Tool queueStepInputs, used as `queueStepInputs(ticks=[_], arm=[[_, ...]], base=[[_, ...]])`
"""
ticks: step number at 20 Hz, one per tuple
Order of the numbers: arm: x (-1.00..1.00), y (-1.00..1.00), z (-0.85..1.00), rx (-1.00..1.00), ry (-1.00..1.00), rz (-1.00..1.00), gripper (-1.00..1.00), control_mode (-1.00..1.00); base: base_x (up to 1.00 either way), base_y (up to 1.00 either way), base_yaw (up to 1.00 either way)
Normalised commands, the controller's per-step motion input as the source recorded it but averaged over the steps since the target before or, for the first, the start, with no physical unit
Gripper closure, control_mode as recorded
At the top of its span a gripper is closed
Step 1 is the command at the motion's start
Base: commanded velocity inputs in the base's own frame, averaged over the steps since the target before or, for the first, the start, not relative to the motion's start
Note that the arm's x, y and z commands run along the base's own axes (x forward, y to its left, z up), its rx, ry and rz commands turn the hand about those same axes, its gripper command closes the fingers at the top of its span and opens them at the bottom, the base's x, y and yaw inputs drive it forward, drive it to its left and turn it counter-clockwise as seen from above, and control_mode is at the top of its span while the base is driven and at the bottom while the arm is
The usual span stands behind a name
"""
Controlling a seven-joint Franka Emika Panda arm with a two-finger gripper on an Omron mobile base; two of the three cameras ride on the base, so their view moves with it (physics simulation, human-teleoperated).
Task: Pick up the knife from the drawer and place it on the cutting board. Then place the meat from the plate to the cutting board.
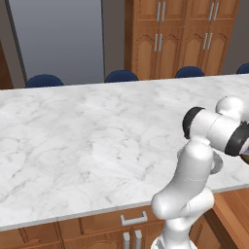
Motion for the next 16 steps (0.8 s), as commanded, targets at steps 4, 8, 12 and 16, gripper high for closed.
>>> queueStepInputs(ticks=[4, 8, 12, 16], arm=[[0.26, -0.53, -0.03, 0.03, 0.00, -0.07, 1.00, -1.00], [0.22, -0.52, -0.06, 0.02, 0.00, -0.05, 1.00, -1.00], [0.17, -0.49, -0.17, 0.02, 0.00, -0.04, 1.00, -1.00], [0.09, -0.36, -0.35, 0.00, 0.01, -0.02, 1.00, -1.00]], base=[[0.00, 0.00, 0.00], [0.00, 0.00, 0.00], [0.00, 0.00, 0.00], [0.00, 0.00, 0.00]])
